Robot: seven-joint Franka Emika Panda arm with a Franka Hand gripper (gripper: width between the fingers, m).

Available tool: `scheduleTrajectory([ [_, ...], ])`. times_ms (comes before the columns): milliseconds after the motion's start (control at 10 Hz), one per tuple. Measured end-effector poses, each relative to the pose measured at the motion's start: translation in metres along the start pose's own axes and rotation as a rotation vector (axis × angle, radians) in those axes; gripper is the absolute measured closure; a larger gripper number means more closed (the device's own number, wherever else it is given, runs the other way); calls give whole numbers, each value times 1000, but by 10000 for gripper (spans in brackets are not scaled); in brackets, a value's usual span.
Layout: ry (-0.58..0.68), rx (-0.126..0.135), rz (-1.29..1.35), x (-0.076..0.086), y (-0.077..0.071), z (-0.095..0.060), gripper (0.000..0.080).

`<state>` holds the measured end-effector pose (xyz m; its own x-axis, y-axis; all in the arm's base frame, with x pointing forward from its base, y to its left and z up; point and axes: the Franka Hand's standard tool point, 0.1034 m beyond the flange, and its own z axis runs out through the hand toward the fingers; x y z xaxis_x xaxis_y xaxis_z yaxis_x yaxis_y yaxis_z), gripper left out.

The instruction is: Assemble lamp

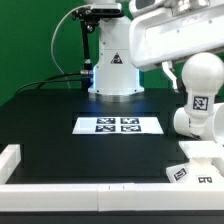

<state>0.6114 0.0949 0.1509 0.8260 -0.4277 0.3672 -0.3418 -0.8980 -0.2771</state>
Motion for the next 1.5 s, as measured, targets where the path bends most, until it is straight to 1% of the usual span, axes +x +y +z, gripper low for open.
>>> scheduleTrajectory([
  [400,-15,-10,-5,-9,2,10,225],
  [500,-15,-11,-5,-8,3,13,225],
  [800,-3,-10,-2,1,1,19,225],
  [1000,-7,-12,-3,-1,2,23,225],
  [1300,-3,-20,-10,-9,5,30,225],
  [1500,20,-18,-12,-7,6,32,225],
])
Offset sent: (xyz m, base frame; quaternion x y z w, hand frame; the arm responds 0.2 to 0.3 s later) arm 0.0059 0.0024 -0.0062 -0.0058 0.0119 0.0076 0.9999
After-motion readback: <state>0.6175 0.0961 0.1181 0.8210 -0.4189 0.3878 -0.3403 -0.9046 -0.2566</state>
